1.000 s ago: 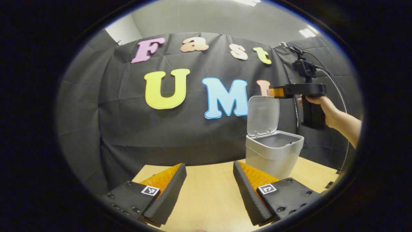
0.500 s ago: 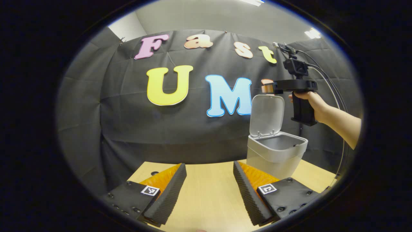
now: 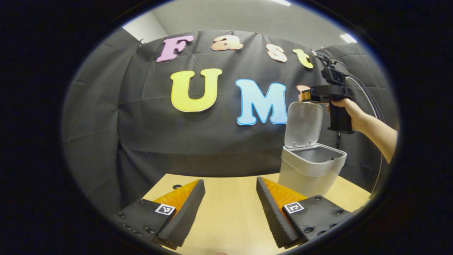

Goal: Press the lid of the desktop garbage bin to open it, pick up the crumpled paper on the desktop and throw it into the bin, then pick up the pop can on the desktop and drop it into the bin, and finally close the garbage bin lid.

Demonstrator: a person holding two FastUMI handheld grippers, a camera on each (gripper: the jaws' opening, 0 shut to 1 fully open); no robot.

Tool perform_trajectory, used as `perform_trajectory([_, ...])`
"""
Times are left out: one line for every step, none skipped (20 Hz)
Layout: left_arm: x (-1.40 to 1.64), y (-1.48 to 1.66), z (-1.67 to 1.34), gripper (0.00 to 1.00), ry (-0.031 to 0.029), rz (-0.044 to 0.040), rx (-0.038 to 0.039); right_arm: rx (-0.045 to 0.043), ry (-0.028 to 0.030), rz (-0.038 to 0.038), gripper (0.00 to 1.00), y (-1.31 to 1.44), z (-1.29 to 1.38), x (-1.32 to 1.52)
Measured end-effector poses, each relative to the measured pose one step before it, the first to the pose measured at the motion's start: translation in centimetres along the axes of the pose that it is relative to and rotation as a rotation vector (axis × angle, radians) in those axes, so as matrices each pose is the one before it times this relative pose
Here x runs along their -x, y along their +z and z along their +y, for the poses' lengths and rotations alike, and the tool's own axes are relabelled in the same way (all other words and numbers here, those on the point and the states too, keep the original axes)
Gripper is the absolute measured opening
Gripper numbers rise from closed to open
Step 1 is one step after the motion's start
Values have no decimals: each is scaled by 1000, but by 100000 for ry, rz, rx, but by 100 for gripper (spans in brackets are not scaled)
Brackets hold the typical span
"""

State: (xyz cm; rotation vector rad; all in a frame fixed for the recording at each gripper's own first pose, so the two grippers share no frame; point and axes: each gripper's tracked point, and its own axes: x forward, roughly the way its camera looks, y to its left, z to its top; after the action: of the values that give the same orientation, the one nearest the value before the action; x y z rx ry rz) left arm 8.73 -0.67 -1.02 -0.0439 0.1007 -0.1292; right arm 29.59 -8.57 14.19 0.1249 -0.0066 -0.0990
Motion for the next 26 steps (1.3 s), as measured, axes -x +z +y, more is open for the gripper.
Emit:
perform_trajectory([-6,92,-29,95,-10,-313,143,-1689,694,979,90,-192,-38,225])
perform_trajectory([1,-56,-46,95,37,-150,163,-268,563,278,90,-52,-72,315])
perform_trajectory([13,41,-91,95,-99,-323,251,959,708,305,90,-285,68,388])
perform_trajectory([57,35,-132,95,-132,-305,227,1087,327,-11,90,-93,19,479])
perform_trajectory([133,-27,-95,95,-65,-353,183,501,79,-20,90,-147,0,561])
perform_trajectory([137,63,-94,95,96,-594,99,-1,14,-242,90,-199,-76,659])
perform_trajectory([171,-53,-35,95,427,-654,-24,-144,45,-106,90,-331,-36,734])
perform_trajectory([180,113,11,95,645,-518,9,-334,137,-319,90,-223,23,699])
perform_trajectory([288,-76,49,95,577,-251,148,37,213,358,90,-526,-11,855])
perform_trajectory([145,-89,-97,95,396,-130,238,-188,196,591,90,-507,-18,824])
perform_trajectory([171,-41,3,95,357,45,141,-202,189,1026,90,-658,-38,831])
perform_trajectory([298,15,-78,95,306,61,-51,55,413,1663,90,-720,45,920])
perform_trajectory([241,-122,-225,95,107,14,-163,135,338,1116,90,-827,-58,775])
perform_trajectory([248,-102,-130,100,306,162,-238,-221,457,946,90,-723,-36,779])
perform_trajectory([333,144,-148,100,181,-3,-209,-308,190,972,90,-786,-37,669])
perform_trajectory([210,-43,-255,100,-72,79,-119,-194,324,1333,90,-934,36,545])
perform_trajectory([321,-137,-255,100,59,73,-153,-141,171,1843,90,-1196,-92,403])
perform_trajectory([246,-127,-184,100,-42,-30,-220,-211,184,2011,90,-1060,2,249])
perform_trajectory([372,0,-285,100,-3,67,-284,-145,248,2182,90,-1061,28,223])
perform_trajectory([239,72,-172,95,272,68,-218,39,433,1681,90,-816,91,69])
perform_trajectory([182,-86,-129,100,142,-68,-130,129,264,474,90,-652,46,-79])
perform_trajectory([217,-20,-135,95,395,-3,-86,261,-176,475,90,-515,-30,-123])
perform_trajectory([213,-69,46,95,408,44,-73,59,138,1230,90,-965,0,-211])
perform_trajectory([161,115,15,100,421,-209,-152,-145,181,465,90,-757,69,-213])
perform_trajectory([176,63,-32,100,466,-276,-220,-17,-27,-401,90,-521,72,-108])
perform_trajectory([182,104,82,100,599,-40,-304,-100,62,-350,90,-523,1,-177])
